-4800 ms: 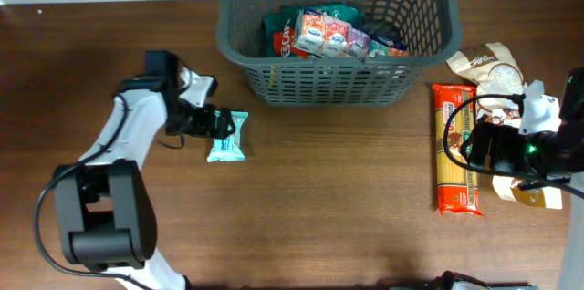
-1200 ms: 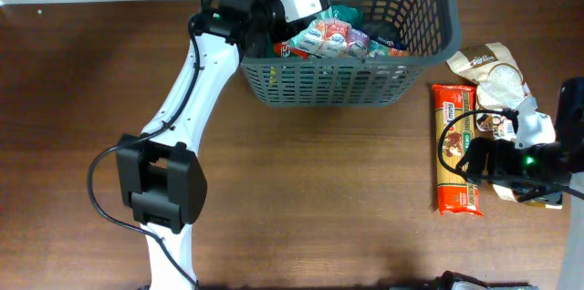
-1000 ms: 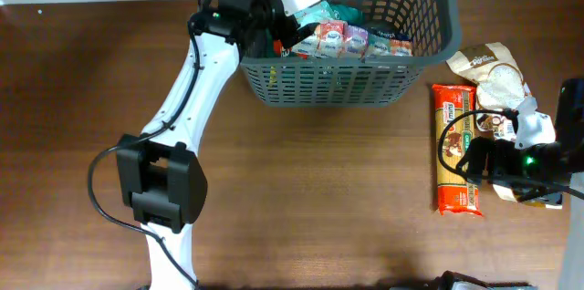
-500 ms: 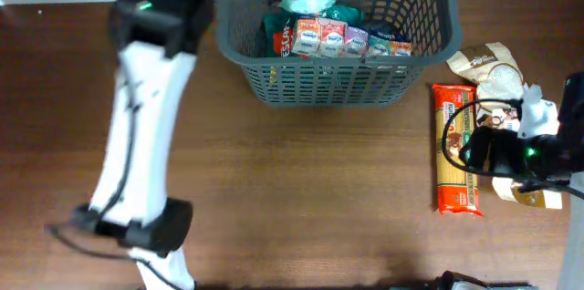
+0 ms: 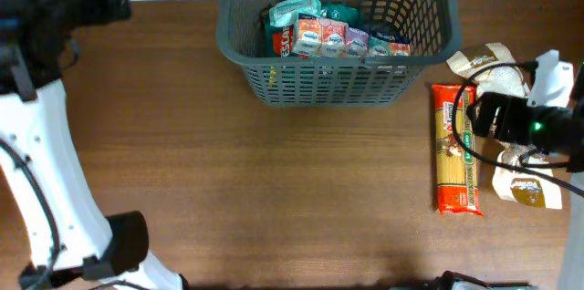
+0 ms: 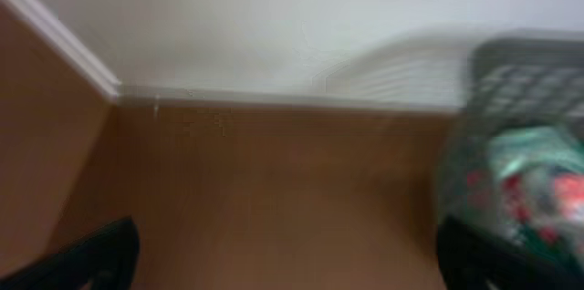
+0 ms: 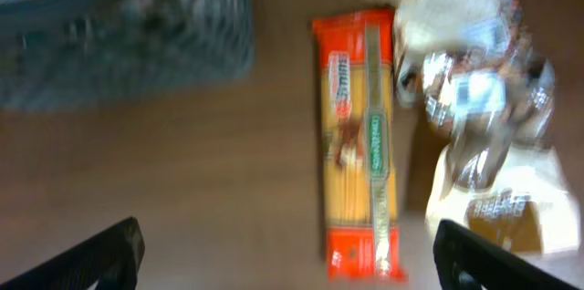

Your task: Pack container

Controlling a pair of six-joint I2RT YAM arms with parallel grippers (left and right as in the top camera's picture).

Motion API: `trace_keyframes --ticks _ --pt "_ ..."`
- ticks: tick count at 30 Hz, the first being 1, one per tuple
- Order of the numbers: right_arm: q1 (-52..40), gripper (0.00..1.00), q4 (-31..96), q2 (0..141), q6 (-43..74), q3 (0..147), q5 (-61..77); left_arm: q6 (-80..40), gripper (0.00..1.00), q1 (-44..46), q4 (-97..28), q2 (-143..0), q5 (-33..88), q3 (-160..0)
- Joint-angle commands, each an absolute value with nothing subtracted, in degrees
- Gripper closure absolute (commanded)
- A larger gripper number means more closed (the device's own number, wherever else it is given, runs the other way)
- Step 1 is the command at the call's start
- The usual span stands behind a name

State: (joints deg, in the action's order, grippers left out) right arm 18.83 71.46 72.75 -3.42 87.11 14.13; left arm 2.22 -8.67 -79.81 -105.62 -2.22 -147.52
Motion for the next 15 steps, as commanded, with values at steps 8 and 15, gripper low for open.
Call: trace_keyframes --ticks 8,15 --pt "19.3 0.01 65.6 78.5 -1.4 88.0 -5.6 -0.6 0.01 -16.7 -87.2 -111.0 -2.8 -143.2" --pt "19.4 0.01 68.3 82.7 -2.9 88.0 -10.6 -0.6 0.01 -17.1 -87.5 -113.4 -2.8 -142.3"
